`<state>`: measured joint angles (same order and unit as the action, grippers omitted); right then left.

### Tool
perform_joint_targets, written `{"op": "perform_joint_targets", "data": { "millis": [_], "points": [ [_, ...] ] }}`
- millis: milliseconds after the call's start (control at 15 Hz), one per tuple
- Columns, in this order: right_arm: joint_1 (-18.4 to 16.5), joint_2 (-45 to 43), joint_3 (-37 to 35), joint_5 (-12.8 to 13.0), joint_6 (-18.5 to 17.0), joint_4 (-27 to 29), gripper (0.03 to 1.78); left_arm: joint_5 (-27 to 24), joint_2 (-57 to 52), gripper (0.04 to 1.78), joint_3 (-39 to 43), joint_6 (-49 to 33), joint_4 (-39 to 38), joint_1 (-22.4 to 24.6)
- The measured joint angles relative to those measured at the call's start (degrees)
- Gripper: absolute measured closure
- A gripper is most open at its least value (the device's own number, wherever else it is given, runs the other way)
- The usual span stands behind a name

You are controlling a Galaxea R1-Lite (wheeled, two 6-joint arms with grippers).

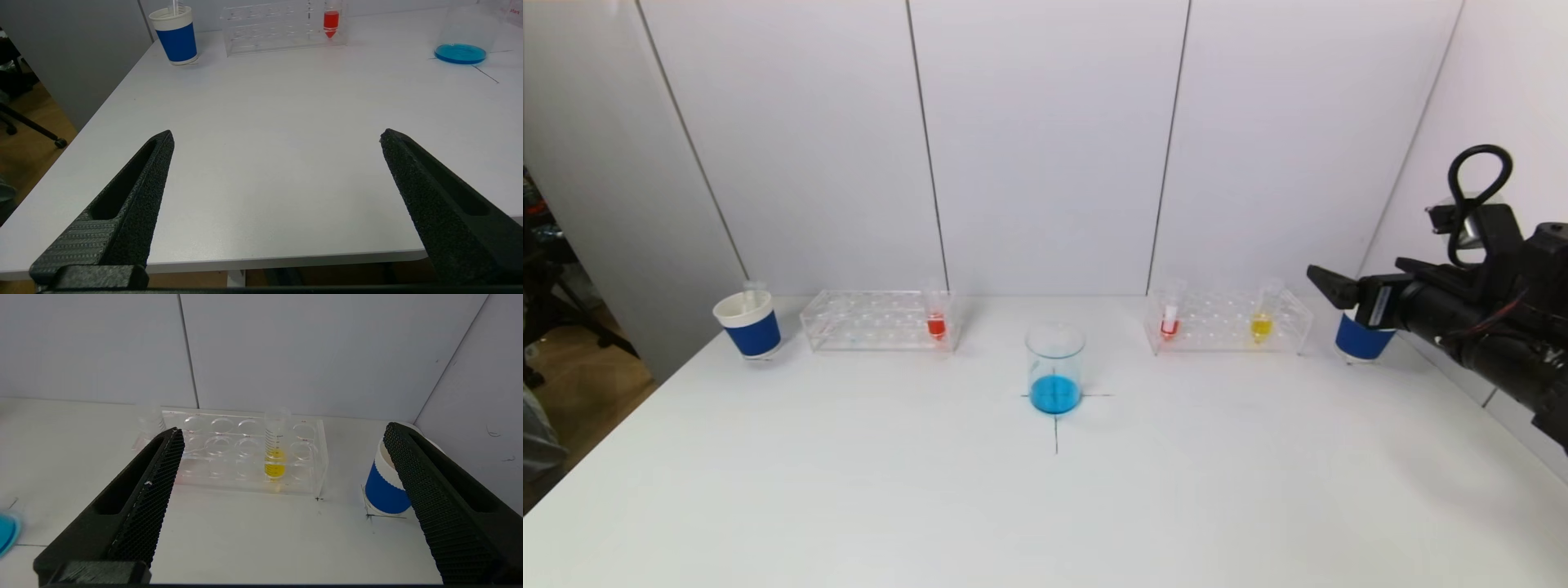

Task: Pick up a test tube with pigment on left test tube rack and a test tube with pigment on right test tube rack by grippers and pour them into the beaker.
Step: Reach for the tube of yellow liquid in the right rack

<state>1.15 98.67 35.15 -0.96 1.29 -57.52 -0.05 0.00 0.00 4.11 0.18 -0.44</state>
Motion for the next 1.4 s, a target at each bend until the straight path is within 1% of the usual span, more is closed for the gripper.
{"op": "perform_joint_targets", "data": {
  "millis": [133,267,600,733,1400],
  "points": [
    [0.0,5.7,0.2,0.1,-0.5,-5.8,0.04,0.0,0.0,0.06,0.0,0.0,0.0,0.0],
    [0.0,10.7,0.6,0.2,-2.0,-10.0,0.04,0.0,0.0,0.06,0.0,0.0,0.0,0.0],
    [-0.4,20.3,2.7,0.2,-2.6,-16.3,0.04,0.0,0.0,0.06,0.0,0.0,0.0,0.0],
    [-0.6,22.7,3.7,0.2,-2.6,-17.4,0.04,0.0,0.0,0.06,0.0,0.0,0.0,0.0],
    [-0.6,27.7,8.2,0.2,-2.6,-17.6,0.04,0.0,0.0,0.06,0.0,0.0,0.0,0.0]
  ]
}}
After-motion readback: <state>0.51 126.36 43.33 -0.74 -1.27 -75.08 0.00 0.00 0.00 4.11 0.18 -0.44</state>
